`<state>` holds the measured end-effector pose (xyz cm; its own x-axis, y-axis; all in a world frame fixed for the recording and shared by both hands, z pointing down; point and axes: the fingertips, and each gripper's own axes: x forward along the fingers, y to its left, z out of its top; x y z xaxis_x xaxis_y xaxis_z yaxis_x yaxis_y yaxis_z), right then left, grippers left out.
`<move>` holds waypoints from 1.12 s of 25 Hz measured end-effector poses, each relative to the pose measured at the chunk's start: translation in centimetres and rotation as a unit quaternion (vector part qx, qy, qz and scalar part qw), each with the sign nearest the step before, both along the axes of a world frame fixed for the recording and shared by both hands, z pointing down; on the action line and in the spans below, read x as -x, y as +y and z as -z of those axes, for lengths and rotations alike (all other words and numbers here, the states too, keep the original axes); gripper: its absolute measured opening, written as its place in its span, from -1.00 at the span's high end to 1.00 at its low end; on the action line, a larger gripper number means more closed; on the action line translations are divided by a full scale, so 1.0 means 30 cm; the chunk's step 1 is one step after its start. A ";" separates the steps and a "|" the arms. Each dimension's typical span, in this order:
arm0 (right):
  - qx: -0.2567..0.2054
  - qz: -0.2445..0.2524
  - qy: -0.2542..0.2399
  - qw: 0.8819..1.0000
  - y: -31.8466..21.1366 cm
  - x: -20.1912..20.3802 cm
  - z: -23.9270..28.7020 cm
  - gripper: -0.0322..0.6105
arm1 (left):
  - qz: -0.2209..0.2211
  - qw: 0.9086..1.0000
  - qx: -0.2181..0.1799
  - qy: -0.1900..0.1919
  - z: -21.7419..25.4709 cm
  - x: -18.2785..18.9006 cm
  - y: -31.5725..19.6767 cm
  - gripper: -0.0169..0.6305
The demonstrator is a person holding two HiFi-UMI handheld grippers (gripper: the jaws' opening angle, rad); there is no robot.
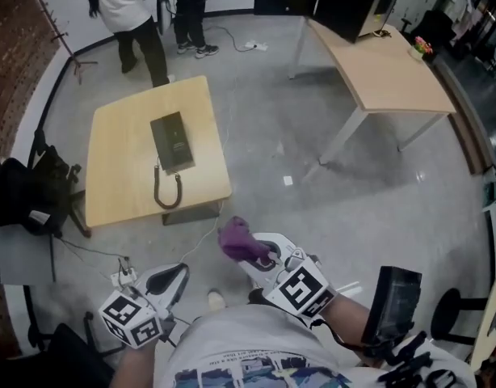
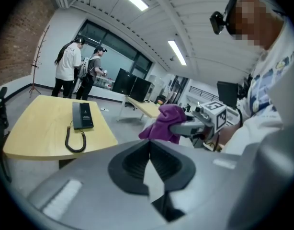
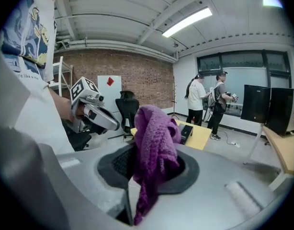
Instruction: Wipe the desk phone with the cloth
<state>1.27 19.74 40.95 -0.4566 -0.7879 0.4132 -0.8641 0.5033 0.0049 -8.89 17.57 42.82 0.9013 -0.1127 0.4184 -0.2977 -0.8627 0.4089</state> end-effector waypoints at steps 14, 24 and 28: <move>-0.011 -0.011 0.035 0.999 0.100 0.269 0.029 0.58 | -0.036 0.999 0.010 0.005 -0.046 0.227 0.109 0.93; -0.007 -0.034 0.053 0.998 0.158 0.307 0.031 0.59 | -0.071 0.997 0.012 0.009 -0.063 0.249 0.151 0.93; -0.004 -0.044 0.061 0.997 0.171 0.291 0.038 0.59 | -0.089 0.996 0.012 0.010 -0.061 0.210 0.156 0.93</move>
